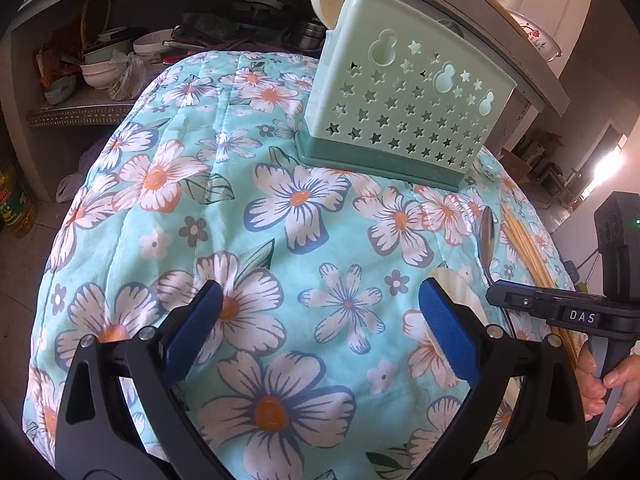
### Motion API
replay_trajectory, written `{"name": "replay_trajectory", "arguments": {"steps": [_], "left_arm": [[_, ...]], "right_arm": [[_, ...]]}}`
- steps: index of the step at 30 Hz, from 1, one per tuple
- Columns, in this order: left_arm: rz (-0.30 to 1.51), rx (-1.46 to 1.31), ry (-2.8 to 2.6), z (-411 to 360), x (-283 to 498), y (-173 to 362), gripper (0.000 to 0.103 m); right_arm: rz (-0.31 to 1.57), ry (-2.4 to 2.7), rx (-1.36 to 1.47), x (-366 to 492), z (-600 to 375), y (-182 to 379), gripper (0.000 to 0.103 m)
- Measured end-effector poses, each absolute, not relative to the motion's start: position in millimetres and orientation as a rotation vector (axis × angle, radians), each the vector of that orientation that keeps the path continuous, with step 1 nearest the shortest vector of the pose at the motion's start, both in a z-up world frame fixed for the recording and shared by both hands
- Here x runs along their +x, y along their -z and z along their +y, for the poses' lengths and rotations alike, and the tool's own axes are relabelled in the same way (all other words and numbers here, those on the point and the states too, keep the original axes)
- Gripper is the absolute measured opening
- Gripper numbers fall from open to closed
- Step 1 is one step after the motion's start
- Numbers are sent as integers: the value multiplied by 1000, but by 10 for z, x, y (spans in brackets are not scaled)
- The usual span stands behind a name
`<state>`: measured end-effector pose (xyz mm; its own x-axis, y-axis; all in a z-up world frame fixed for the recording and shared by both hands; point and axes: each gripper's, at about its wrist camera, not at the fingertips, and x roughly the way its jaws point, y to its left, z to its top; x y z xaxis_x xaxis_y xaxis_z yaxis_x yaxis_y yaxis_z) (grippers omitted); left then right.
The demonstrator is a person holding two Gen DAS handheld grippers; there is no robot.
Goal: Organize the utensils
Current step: 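Grasp the white rice paddle with the left tool while the right lifts the metal spoon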
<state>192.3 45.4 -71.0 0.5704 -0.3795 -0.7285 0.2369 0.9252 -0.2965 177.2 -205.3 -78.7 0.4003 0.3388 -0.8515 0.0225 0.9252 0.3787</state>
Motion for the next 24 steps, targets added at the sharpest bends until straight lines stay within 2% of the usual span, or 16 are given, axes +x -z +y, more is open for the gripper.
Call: {"name": "replay_trajectory", "arguments": {"steps": [4,6,7,12,18,24], "left_arm": [[867,-155,446,355,1803,552,93],[894,-154,486,276,1788,540,80],[919,-160,501,241,1800,560,77],[1025,-225,530,130,1925,717,50],[1081,-237,574,-10,1975,793,38],[1106,-219,546,-149,1999,845,36]], "right_arm": [[1151,-231,326,1691,-2117,785,15],[1156,-248,293,1646,-2142,771,15],[1158,-255,275,1632,-2142,751,15],[1158,-274,234,1553,-2133,740,15],[1149,-308,302,1441,-2245,785,15],[1145,-343,407,1432,-2393,831,15]]}}
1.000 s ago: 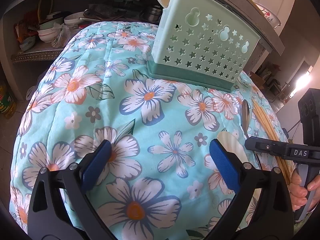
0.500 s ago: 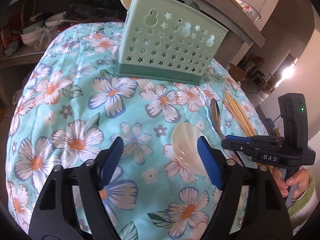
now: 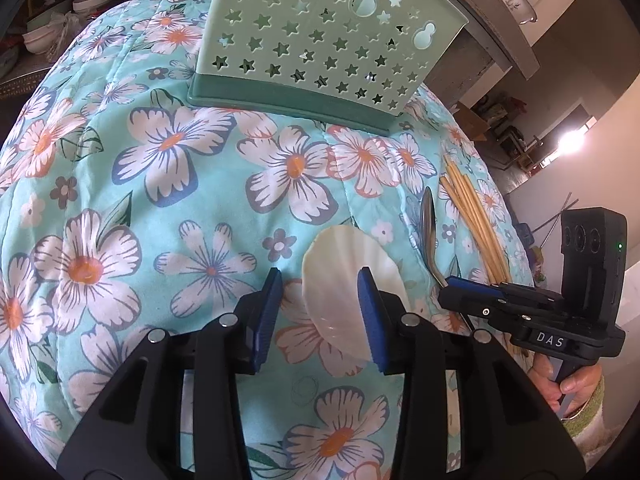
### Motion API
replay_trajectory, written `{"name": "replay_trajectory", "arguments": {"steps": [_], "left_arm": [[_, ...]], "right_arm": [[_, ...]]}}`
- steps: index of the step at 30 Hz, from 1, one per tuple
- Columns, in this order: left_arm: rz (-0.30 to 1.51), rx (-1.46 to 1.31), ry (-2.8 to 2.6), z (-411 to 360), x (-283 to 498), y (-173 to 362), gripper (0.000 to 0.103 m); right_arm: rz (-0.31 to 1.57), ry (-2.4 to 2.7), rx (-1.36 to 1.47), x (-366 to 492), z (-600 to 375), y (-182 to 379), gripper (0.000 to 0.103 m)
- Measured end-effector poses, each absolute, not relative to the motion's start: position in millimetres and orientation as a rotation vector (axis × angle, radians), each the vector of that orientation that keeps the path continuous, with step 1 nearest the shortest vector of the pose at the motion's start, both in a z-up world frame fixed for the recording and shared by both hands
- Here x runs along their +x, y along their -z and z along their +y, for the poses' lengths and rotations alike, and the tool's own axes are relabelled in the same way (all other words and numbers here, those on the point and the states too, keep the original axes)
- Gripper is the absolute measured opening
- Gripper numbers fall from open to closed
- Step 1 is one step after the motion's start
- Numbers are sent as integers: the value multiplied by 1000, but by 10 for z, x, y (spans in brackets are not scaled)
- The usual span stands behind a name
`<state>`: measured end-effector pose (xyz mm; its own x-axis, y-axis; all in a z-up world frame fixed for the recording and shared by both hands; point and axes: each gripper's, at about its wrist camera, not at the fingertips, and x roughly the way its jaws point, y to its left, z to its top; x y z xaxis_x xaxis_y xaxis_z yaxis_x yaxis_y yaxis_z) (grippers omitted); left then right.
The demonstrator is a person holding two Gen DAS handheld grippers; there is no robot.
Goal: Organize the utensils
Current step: 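Grasp the white rice paddle with the left tool while the right lifts the metal spoon, then lift the white rice paddle with the left tool while the right holds the metal spoon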
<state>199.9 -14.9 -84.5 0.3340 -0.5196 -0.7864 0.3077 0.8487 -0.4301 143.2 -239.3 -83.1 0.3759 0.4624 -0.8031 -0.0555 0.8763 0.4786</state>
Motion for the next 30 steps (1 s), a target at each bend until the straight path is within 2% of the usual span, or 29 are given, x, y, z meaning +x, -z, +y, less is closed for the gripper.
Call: {"name": "replay_trajectory", "arguments": {"steps": [4,12,15,19,26,30], "left_arm": [[1113,-203,517,-188,1955,848,30],[1111,-188,477,-218,1959,851,12],[1104,-178,482,-216,1945,801,9],[1083,-116,459,-169,1896,659,7],[965,213,280,-249,1830,359,8],[1033,120,347,-297,1876,467,10]], "right_arm": [[1129,-344,438,1384,-2436,851,15],[1126,-361,451,1387,-2472,854,15],[1124,-357,453,1371,-2460,853,15],[1120,-357,441,1316,-2455,843,15],[1128,-361,453,1377,-2431,851,15],[1122,-350,447,1357,-2427,849,15]]}}
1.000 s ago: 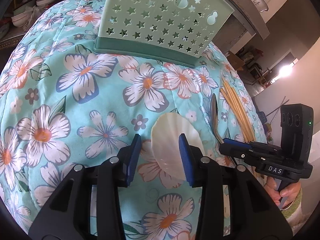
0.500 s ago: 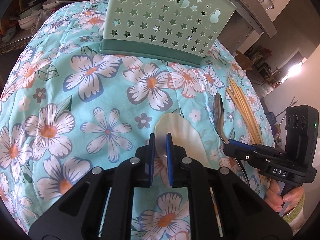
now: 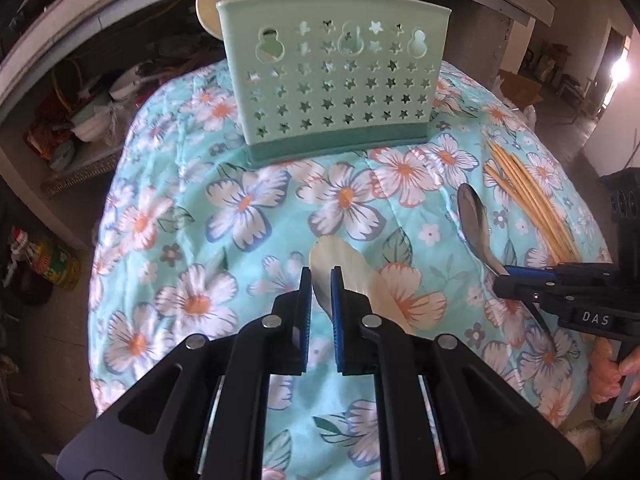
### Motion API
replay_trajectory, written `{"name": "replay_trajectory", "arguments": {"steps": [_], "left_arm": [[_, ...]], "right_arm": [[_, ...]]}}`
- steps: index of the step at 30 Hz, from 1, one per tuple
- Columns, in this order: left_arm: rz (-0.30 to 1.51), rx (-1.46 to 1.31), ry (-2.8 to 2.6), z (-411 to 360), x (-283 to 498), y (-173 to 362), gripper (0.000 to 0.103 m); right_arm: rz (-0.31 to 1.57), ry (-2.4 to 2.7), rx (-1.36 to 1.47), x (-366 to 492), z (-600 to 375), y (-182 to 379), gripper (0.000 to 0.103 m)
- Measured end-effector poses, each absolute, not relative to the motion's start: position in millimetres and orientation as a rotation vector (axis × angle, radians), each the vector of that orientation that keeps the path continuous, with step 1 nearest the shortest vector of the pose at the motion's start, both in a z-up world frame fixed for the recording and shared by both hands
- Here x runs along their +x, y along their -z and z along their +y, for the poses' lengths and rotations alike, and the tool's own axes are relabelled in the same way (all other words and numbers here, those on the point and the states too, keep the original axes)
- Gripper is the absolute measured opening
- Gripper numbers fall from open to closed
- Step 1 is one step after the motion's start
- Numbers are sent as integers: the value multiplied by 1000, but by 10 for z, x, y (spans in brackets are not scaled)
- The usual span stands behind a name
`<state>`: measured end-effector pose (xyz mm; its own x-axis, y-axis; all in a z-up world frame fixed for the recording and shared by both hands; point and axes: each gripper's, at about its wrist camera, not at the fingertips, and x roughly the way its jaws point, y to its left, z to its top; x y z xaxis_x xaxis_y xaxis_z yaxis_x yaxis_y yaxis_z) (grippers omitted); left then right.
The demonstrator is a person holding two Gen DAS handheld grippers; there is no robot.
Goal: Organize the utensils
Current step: 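Lift the white rice paddle with the left tool while the right holds the metal spoon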
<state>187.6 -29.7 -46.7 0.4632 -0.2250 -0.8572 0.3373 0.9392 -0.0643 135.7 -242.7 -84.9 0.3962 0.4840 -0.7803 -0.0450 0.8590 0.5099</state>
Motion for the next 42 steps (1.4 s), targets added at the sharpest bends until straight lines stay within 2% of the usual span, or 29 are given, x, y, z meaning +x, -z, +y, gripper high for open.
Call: {"name": "replay_trajectory", "arguments": {"steps": [3,6,11,19,27,42], "left_arm": [[1112,-70,408,-194,1917,644,17],[1177,-250,444,-56,1978,806,20],[1173,-327,460,-18,1965,864,24],[1089,-142,414,-291,1847,847,21],[1027,-106,438,-355,1820,703,9],[1009,-301,479,78,1914,918,11]], "right_arm": [[1116,-349,443,1342,-2415,854,15],[1122,-354,446,1346,-2410,861,15],[1117,-348,440,1345,-2405,854,15],[1109,-334,405,1343,-2349,832,15],[1111,-327,396,1347,-2333,830,15],[1178,-361,377,1226,-2294,756,17]]}}
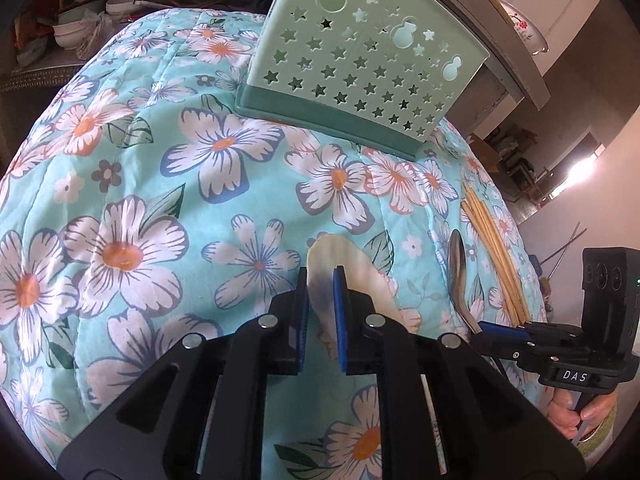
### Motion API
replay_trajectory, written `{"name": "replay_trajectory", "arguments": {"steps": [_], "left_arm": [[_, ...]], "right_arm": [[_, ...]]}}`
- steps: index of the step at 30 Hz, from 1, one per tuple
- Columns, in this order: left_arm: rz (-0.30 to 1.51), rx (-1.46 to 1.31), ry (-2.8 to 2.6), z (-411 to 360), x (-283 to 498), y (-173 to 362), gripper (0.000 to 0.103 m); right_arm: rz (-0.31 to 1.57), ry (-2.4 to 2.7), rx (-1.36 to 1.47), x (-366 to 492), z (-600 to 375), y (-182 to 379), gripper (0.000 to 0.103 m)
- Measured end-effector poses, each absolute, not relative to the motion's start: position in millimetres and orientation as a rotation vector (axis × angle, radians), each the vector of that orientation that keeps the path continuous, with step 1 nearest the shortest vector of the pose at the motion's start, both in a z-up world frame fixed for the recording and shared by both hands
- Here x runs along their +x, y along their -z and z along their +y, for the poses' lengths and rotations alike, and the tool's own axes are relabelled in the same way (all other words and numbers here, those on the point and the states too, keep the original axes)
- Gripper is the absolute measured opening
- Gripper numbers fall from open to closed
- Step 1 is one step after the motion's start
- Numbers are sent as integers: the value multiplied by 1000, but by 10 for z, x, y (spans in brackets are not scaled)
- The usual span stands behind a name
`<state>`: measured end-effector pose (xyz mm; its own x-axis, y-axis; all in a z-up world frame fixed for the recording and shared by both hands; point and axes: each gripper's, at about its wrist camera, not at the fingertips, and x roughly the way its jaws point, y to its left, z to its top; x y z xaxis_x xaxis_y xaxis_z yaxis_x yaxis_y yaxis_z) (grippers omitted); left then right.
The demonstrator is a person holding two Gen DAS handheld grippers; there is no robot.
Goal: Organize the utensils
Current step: 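Lift the white rice paddle with the left tool while the right holds the metal spoon, then adjust the grip on the large metal spoon handle with the right tool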
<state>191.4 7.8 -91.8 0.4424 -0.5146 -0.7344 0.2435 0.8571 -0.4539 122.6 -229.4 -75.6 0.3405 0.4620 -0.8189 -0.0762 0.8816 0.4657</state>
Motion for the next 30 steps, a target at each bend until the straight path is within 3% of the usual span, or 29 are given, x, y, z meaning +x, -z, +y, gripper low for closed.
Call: {"name": "replay_trajectory", "arguments": {"steps": [4,7,30], "left_arm": [[993,-368,510,194,1890,976,11],[993,-420,531,263,1914,1023,11],[988,-458,544,306,1894,1068,11]], "right_arm": [[1146,-349,367,1228,-2363,668,30],[1113,-335,371,1302,-2437,605,33],[1121,-294,411,1929,-2265,786,33]]}}
